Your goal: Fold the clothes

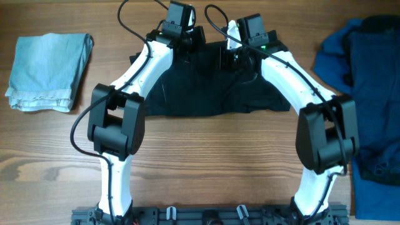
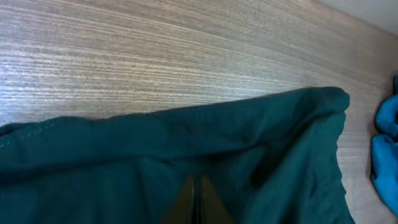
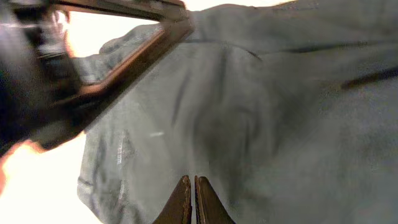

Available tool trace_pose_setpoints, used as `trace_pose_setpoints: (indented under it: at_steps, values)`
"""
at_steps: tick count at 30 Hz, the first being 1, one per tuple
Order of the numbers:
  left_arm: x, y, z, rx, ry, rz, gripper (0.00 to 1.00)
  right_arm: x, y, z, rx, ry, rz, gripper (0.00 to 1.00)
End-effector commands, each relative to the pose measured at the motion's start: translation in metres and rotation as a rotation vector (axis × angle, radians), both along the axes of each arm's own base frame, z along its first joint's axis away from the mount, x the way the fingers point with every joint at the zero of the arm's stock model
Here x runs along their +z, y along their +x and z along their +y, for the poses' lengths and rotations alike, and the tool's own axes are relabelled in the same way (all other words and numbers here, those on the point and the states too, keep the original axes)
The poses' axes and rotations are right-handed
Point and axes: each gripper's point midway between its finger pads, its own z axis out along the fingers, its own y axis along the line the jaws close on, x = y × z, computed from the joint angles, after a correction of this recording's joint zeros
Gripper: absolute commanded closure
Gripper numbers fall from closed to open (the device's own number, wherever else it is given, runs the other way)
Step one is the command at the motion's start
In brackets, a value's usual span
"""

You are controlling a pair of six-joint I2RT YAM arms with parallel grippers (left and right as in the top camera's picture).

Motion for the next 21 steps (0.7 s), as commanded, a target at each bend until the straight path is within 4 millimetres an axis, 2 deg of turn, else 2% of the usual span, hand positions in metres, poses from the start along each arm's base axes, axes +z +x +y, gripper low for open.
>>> trace_pose_setpoints:
  at_steps: [1,2,4,5,7,9,11,12,13,15,17,18,21]
  values:
    - [0.002,0.0,0.003,0.0,-0.005,0.002,0.96,-0.057,-0.003,-0.005,-0.026,-0.043,0.112,0.96]
    - [-0.002,0.001,0.002,0.0,-0.003,0.006,0.96,-0.075,-0.007,-0.006,-0.029,-0.055,0.153,0.96]
    - [-0.018,0.005,0.001,0.0,-0.001,0.014,0.96,-0.096,-0.013,-0.006,-0.022,-0.06,0.201,0.96]
    - [-0.025,0.006,0.001,0.0,0.001,0.019,0.96,-0.095,-0.014,-0.005,-0.017,-0.052,0.204,0.96]
    - [-0.028,0.013,-0.002,0.0,-0.008,-0.006,0.96,-0.068,-0.005,0.005,0.019,0.021,0.145,0.96]
    - [-0.017,0.024,-0.006,0.0,-0.031,-0.067,0.96,-0.019,0.006,0.016,0.05,0.098,0.053,0.96]
    - [-0.015,0.025,-0.007,-0.001,-0.034,-0.078,0.96,0.016,-0.002,0.014,0.055,0.111,0.029,0.96]
    - [-0.016,0.025,-0.006,0.0,-0.033,-0.074,0.96,0.028,-0.016,0.009,0.052,0.099,0.065,0.96]
    - [-0.017,0.025,-0.006,0.0,-0.033,-0.077,0.96,0.029,-0.033,0.003,0.045,0.071,0.131,0.96]
    - [-0.019,0.029,-0.008,0.0,-0.038,-0.087,0.96,0.011,-0.056,-0.006,0.044,0.001,0.235,0.96]
    - [-0.029,0.029,-0.008,0.0,-0.034,-0.075,0.96,-0.011,-0.071,-0.011,0.047,-0.056,0.284,0.96]
    - [-0.04,0.028,-0.007,0.0,-0.028,-0.061,0.96,-0.024,-0.077,-0.016,0.033,-0.089,0.302,0.96]
    - [-0.06,0.026,-0.007,0.001,-0.017,-0.03,0.96,-0.049,-0.094,-0.023,0.028,-0.111,0.352,0.96]
